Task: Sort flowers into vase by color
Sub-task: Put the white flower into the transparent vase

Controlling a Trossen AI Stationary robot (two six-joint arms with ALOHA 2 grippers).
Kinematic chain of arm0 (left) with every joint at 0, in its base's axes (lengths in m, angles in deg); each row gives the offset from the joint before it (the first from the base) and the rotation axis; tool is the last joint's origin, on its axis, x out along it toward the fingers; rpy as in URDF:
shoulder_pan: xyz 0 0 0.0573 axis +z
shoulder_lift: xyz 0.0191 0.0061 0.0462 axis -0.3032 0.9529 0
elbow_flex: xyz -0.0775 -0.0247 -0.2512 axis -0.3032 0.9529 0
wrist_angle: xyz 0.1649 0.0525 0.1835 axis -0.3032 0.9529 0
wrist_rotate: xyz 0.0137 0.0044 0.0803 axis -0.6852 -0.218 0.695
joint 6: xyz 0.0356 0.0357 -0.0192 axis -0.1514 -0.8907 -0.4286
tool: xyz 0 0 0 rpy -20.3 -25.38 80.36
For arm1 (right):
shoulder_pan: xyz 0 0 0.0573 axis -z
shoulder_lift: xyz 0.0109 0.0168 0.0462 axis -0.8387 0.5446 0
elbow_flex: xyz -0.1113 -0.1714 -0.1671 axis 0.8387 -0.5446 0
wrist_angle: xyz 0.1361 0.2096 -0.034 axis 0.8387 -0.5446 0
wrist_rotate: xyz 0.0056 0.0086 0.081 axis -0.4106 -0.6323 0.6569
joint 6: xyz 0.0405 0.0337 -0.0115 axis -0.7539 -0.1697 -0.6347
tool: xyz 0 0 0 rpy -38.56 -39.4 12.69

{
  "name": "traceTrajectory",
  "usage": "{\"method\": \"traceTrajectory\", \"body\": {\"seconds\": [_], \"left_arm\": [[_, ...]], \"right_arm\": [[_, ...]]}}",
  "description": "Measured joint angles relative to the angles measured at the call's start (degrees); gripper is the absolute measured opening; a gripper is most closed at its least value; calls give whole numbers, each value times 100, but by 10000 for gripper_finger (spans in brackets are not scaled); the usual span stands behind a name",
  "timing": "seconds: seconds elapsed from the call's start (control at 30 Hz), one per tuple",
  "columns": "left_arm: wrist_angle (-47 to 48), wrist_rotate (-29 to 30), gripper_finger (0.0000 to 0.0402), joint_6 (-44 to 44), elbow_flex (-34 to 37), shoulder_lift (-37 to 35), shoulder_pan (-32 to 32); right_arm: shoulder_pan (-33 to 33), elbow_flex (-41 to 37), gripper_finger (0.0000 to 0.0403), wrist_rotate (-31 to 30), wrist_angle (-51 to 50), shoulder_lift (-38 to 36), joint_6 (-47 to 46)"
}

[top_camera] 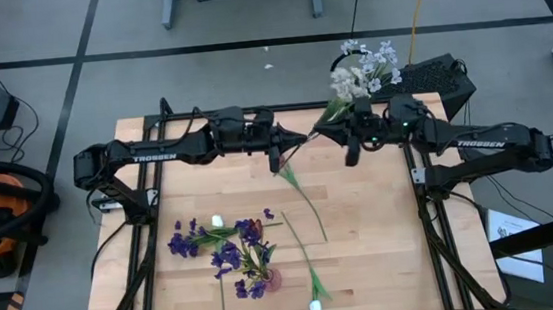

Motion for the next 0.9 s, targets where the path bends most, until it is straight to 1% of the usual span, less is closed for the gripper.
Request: {"method": "traceTrajectory", "body": {"seconds": [0.13,0.27,0.37,0.43,0.5,0.67,0.9], "left_arm": [[-19,7,3,0,0,0,56],[-50,67,2,0,0,0,74],[-72,186,2,-2,0,0,76],[-71,242,1,-11,0,0,78],[-70,253,1,-23,0,0,82],[-19,254,2,-57,0,0,82],[42,272,25,-195,-2,51,65]], "right_arm": [[-6,0,28,198,-714,-470,-225],[-13,0,58,285,-2048,-917,-465],[-15,0,80,283,-2938,-1053,-714],[-50,0,95,285,-3317,-1043,-857],[-127,0,110,287,-3542,-976,-913],[-245,0,141,298,-3643,-864,-914],[-251,0,159,252,-3873,-892,-1062]]}}
